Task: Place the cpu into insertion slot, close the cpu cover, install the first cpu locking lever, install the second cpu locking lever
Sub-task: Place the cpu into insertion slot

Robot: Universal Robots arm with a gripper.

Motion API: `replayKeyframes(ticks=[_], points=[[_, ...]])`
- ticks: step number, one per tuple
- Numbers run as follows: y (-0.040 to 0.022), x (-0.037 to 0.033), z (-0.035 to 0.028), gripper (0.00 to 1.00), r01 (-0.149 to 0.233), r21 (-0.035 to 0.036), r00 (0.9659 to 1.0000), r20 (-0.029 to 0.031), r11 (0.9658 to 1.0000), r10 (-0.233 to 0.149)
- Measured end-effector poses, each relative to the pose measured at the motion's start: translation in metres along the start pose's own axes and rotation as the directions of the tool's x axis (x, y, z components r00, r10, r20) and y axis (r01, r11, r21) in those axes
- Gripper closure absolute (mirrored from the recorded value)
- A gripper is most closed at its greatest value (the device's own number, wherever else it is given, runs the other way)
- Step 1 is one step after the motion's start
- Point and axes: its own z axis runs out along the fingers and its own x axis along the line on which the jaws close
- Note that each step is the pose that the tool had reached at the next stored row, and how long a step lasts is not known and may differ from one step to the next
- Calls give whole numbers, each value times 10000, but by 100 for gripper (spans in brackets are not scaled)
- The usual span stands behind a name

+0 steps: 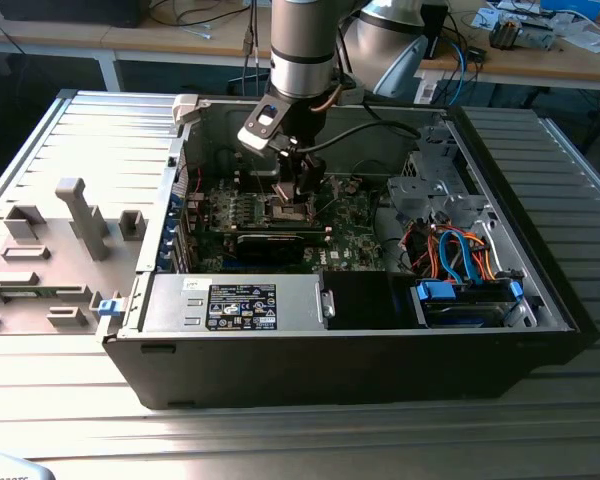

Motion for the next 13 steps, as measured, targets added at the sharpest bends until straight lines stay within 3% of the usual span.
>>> replayKeyframes(ticks=[13], points=[[0, 0, 11, 45, -619, 7, 9981, -1, 9981, 619]])
